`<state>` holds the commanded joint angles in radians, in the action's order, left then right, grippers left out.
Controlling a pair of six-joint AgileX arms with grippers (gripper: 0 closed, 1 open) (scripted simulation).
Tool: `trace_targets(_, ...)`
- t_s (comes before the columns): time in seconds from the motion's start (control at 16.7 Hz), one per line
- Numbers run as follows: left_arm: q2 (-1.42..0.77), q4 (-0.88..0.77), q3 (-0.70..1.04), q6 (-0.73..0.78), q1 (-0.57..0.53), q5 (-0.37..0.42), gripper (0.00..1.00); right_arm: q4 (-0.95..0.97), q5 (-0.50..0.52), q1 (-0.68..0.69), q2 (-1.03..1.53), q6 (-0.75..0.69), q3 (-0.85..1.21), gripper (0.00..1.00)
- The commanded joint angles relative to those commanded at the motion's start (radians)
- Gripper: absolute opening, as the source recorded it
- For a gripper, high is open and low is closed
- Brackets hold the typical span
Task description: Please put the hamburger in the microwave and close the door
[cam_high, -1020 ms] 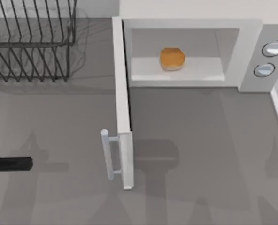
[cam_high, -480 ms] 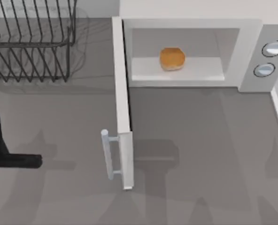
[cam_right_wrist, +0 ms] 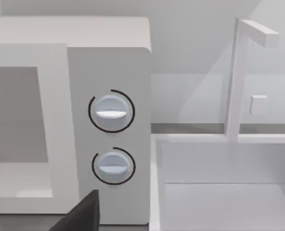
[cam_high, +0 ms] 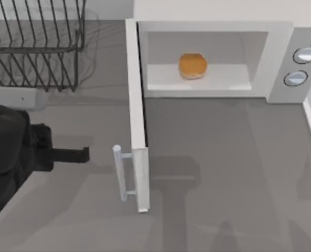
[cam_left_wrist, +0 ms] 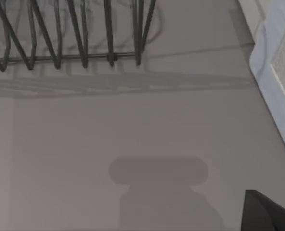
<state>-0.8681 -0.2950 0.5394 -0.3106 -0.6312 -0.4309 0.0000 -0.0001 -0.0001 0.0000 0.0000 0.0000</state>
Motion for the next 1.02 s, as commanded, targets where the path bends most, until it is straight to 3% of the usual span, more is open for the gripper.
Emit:
trace_targets(0.42,-0.240,-0.274,0.256,-0.154,-0.015,0.002,0.00,0.000,0.000,0.000,0.000,0.000,0.000,1.00)
trace_targets(0.78,-0.244,-0.276,0.257,-0.158,-0.012,0.004,0.00,0.000,0.000,0.000,0.000,0.000,0.000,1.00)
trace_targets(1.02,-0.290,-0.167,0.167,-0.156,-0.011,0.006,0.00,0.000,0.000,0.000,0.000,0.000,0.000,1.00)
